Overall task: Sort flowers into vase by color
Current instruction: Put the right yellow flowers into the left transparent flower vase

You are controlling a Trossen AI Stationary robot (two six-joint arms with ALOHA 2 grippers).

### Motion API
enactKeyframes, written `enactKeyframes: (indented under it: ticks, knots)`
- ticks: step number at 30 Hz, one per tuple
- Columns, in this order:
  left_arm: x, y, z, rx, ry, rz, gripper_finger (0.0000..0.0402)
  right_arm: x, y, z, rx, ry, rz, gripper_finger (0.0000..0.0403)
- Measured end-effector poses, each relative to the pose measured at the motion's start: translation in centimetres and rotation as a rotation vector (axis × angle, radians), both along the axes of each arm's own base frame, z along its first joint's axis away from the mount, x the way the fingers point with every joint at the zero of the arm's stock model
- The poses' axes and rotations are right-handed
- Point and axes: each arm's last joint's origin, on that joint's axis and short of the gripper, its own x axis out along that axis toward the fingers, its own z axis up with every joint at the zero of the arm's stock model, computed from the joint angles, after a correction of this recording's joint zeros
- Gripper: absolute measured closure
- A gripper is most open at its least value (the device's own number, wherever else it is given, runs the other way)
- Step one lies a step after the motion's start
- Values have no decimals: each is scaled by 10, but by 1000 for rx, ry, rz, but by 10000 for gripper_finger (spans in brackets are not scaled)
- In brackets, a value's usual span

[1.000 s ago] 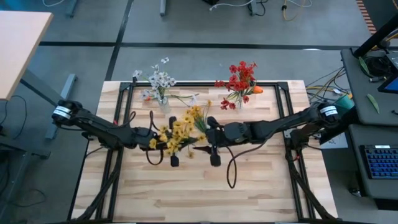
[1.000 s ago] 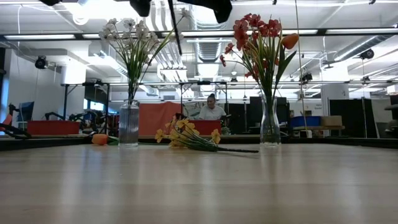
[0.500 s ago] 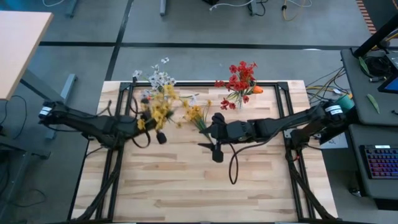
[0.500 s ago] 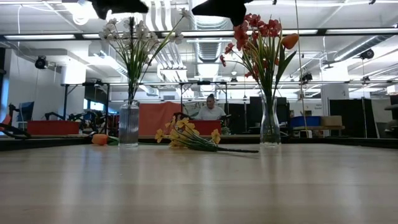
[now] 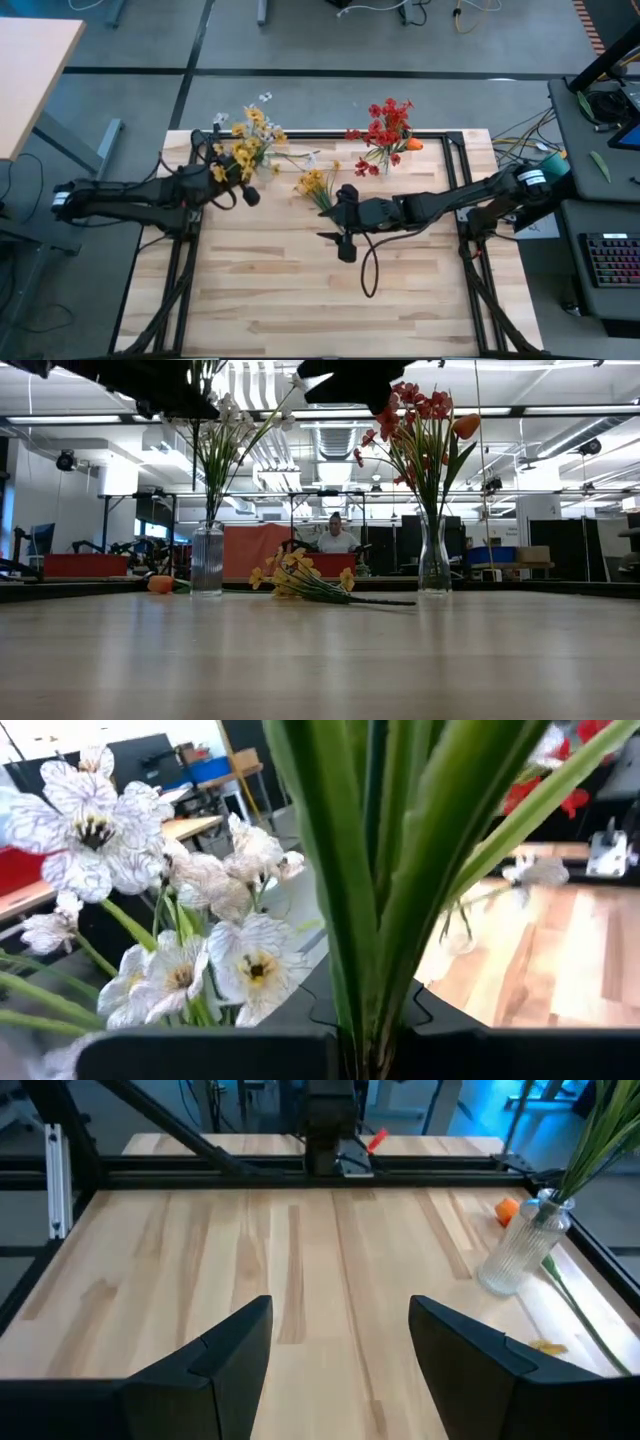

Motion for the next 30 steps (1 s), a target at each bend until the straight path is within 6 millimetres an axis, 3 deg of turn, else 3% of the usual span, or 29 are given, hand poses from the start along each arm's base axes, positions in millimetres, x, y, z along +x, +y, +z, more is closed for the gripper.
enactKeyframes:
  ticks: [8, 12, 17, 23, 30]
  knots:
    - [-2, 25, -20, 30, -14, 6, 401, 12, 1, -11, -6, -20, 1, 173]
    - [-4, 31, -21, 46, -13, 11, 401, 30, -6, -27, -47, -74, -5, 153]
    - [-5, 35, -15, 74, -18, 9, 401, 54, -35, -44, -65, -136, -80, 110]
    - [-6, 38, -12, 72, -30, 4, 401, 81, -71, -68, -121, -96, -147, 60]
    - [-7, 42, -25, 66, -1, 19, 401, 105, -127, -105, -102, -107, -224, 40]
